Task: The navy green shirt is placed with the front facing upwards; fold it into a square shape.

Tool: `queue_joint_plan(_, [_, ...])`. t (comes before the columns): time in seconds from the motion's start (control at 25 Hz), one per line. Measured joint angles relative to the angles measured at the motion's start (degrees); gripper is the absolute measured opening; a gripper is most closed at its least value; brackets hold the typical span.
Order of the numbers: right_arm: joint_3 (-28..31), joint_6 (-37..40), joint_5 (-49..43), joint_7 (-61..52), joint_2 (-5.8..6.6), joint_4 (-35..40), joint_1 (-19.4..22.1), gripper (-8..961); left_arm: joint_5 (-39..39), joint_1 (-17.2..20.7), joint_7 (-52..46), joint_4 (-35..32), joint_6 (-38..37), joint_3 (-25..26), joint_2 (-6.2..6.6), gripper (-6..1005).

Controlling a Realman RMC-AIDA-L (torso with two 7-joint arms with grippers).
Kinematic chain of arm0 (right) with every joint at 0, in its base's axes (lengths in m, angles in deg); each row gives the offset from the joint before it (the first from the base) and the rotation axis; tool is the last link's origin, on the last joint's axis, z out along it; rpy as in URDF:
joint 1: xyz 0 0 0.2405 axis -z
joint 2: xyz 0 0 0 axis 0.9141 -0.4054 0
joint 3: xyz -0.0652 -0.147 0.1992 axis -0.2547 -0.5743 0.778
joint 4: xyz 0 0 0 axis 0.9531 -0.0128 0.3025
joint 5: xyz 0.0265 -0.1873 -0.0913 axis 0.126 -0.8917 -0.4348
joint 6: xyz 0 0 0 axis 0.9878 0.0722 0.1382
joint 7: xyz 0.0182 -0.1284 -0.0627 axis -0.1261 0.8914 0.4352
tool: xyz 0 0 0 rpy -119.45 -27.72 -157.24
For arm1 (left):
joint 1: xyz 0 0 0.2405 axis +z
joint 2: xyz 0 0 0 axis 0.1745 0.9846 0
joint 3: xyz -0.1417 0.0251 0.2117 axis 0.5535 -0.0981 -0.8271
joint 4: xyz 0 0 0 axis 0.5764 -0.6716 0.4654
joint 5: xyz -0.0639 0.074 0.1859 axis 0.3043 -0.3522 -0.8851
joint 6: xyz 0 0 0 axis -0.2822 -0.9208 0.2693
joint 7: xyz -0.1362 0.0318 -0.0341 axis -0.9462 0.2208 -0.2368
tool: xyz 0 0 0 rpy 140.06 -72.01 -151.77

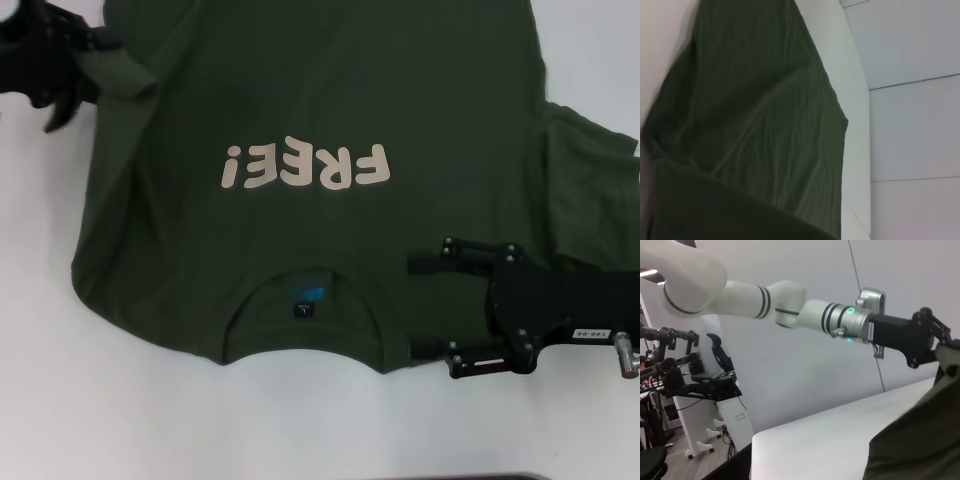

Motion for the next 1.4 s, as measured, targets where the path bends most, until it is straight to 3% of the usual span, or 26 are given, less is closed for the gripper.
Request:
queue_joint_plan(0.2, [0.23,0.00,0.05,0.00,0.05,0.02,0.00,911,0.00,-0.99,1.87,-1.69,2.56,-0.63,-1.96,35])
queue_joint_plan(0.56, [0.25,0.02,0.09,0.00,0.09,0.02,-0.08,910,-0.01,-3.27,2.91,-3.55,3.61,-1.28,-2.55,38])
queue_joint_plan(0.76, [0.25,0.03,0.09,0.00,0.09,-0.01,0.07,910,0.18,-3.86,5.11,-4.96,5.17,-1.33,-3.65,39])
queue_joint_plan(1.0, [0.25,0.00,0.09,0.00,0.09,0.01,0.07,910,0.21,-4.24,7.73,-7.28,5.77,-2.13,-3.66,41])
queue_joint_plan(1.4, [0.25,-0.42,0.09,0.00,0.09,-0.01,-0.32,910,0.16,-6.05,7.44,-7.95,6.02,-6.29,-3.40,265])
